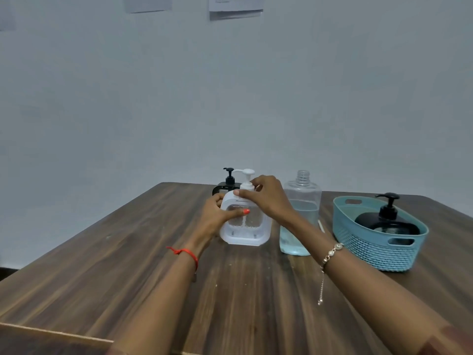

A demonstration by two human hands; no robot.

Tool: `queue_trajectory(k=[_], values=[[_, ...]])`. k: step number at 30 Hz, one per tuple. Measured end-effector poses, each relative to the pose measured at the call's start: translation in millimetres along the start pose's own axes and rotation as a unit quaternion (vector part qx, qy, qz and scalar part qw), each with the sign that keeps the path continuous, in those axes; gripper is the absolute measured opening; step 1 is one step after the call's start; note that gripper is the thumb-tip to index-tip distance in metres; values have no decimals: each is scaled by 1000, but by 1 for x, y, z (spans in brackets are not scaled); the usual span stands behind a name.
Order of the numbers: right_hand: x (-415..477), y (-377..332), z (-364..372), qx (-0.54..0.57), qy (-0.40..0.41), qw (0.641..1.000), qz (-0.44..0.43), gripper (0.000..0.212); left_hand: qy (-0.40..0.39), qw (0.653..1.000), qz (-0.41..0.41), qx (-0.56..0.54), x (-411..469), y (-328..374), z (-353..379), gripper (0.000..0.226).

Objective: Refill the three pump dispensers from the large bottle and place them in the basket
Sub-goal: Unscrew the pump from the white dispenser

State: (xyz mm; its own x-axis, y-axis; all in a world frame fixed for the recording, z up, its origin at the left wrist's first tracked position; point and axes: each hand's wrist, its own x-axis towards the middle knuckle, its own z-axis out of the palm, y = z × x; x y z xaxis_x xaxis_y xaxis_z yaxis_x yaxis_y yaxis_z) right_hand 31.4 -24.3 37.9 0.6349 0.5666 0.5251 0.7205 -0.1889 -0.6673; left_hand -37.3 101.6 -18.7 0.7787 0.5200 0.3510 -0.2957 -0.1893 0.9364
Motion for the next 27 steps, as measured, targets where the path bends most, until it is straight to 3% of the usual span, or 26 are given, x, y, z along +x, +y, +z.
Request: queue_trajectory(k=[6,8,11,16,17,19,22,27], values=[[-5,-6,-21,47,-26,998,-19,37,-48,999,13,-21,-3,7,3,71],[-3,-5,-28,75,-66,994,-33,35,-70,997,10,-35,-4,10,1,69],[3,-2,-41,147,-164,975,-32,14,-104,993,7,-60,-5,14,-2,64],[15,8,-58,319,-287,903,3,46,-112,992,10,-49,-7,23,4,44],[15,9,-58,328,-283,901,8,46,-102,994,12,-43,-7,24,5,37],[16,8,-54,281,-219,934,6,42,-76,996,12,-37,-7,27,8,32],[14,2,-49,151,-98,984,10,37,-38,999,11,-36,-6,30,12,46],[14,-1,-51,137,-74,988,11,36,4,999,10,-31,-4,29,14,45]])
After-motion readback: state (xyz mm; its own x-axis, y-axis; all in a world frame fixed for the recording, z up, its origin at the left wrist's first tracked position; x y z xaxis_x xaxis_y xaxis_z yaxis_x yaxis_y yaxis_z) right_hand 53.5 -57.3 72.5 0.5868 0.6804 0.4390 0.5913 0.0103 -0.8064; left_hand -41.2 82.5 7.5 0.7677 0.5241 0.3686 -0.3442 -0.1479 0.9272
